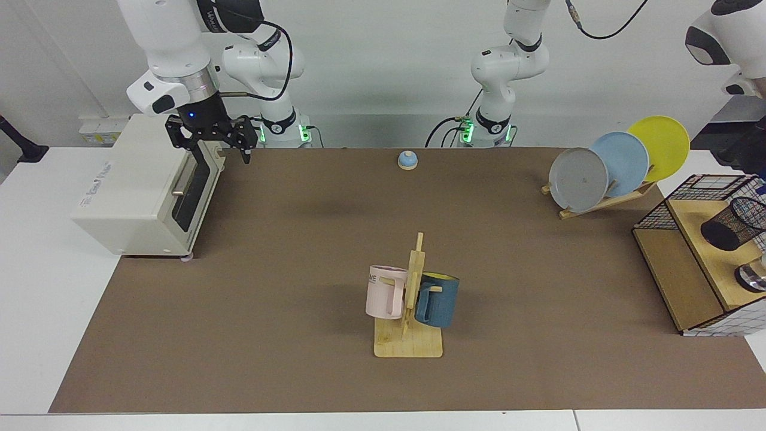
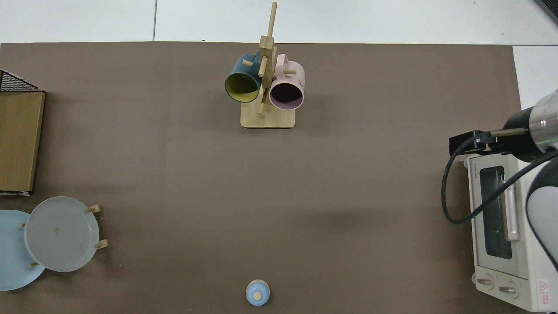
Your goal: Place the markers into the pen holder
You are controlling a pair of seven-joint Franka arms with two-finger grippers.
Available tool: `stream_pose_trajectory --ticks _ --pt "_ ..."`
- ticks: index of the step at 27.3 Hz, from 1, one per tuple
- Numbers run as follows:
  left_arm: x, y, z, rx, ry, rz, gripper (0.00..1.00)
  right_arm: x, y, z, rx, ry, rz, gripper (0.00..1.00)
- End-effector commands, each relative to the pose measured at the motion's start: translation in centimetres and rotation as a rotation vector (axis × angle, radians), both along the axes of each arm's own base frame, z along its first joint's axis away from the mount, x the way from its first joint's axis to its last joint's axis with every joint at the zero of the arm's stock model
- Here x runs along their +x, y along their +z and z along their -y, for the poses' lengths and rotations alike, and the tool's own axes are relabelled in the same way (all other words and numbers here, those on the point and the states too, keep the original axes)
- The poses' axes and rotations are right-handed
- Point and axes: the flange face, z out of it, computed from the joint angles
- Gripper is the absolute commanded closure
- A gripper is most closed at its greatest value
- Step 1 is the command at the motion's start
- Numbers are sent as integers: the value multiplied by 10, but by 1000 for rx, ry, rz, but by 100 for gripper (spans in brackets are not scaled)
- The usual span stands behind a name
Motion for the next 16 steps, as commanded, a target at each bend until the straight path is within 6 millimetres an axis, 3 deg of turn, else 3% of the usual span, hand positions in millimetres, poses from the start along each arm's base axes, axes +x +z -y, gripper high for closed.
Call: stream_pose_trajectory --ticks 1,4,9,16 --pt "11 -11 -14 21 -29 -2 100 -11 3 29 52 -108 -39 0" --pt "14 -14 -14 24 -34 -5 100 -11 3 49 94 -226 -38 0" --pt "19 -21 -13 25 -61 6 100 -11 2 48 85 -183 -42 0" --pt "21 -46 -41 25 -51 -4 100 -10 3 47 85 -192 -31 0"
